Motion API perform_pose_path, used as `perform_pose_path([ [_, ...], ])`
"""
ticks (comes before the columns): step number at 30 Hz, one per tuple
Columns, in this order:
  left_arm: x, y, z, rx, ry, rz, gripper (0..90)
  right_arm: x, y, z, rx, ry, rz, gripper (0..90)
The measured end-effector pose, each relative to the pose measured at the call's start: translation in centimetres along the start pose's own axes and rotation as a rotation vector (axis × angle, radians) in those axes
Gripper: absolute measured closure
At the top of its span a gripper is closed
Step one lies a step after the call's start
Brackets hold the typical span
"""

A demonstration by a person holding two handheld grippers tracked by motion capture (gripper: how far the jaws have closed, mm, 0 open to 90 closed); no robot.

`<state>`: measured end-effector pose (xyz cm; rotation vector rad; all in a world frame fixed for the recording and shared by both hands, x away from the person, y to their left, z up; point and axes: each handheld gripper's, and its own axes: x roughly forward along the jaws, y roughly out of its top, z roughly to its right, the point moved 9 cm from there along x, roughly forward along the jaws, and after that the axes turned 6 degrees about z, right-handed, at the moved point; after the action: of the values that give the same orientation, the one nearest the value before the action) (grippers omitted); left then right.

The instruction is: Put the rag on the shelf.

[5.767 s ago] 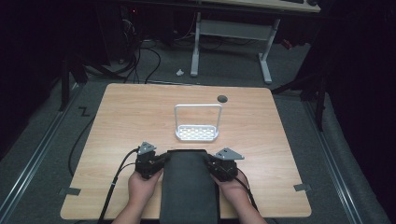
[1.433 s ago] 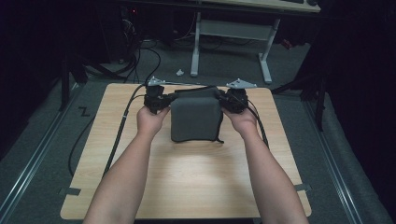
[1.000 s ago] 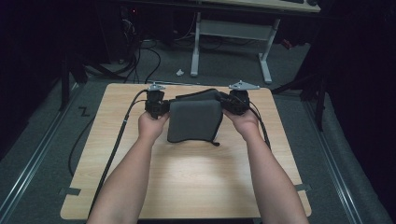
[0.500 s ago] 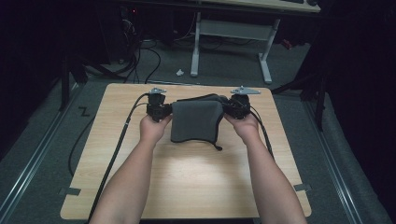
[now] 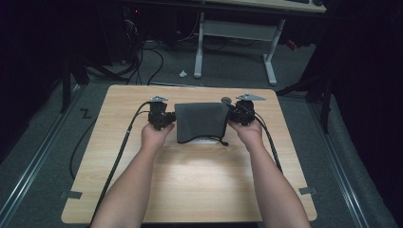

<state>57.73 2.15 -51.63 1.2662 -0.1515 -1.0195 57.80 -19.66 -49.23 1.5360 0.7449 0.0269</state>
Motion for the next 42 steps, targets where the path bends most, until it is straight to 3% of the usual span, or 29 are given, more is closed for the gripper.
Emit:
perform_pose_path([
  [2,-0.2,0.1,0.0,0.005,0.008,0.009,74.3,-0.3,0.3,0.3,-0.003,-0.010,0.009,58.1],
  [5,-0.5,0.3,-0.2,0.008,0.020,0.009,72.2,-0.8,0.7,0.6,-0.019,-0.046,0.020,55.5],
  [14,-1.7,0.5,-0.4,0.009,0.049,0.039,65.6,-2.0,2.0,1.0,-0.040,-0.089,0.062,52.1],
  [22,-3.3,0.8,-0.8,0.055,0.096,0.039,61.5,-3.2,1.9,1.5,-0.043,-0.107,0.066,50.5],
  [31,-5.4,0.9,-1.9,0.053,0.154,0.079,57.7,-4.5,1.0,1.6,-0.065,-0.124,0.047,48.0],
  [34,-5.9,0.7,-2.2,0.055,0.171,0.087,55.6,-5.0,0.9,1.5,-0.073,-0.131,0.073,48.5],
  [39,-6.8,0.0,-2.1,0.083,0.171,0.084,53.0,-6.2,0.4,1.4,-0.099,-0.148,0.063,48.1],
  [42,-7.5,-0.4,-1.7,0.094,0.158,0.097,52.1,-7.1,0.2,1.3,-0.107,-0.151,0.086,48.2],
])
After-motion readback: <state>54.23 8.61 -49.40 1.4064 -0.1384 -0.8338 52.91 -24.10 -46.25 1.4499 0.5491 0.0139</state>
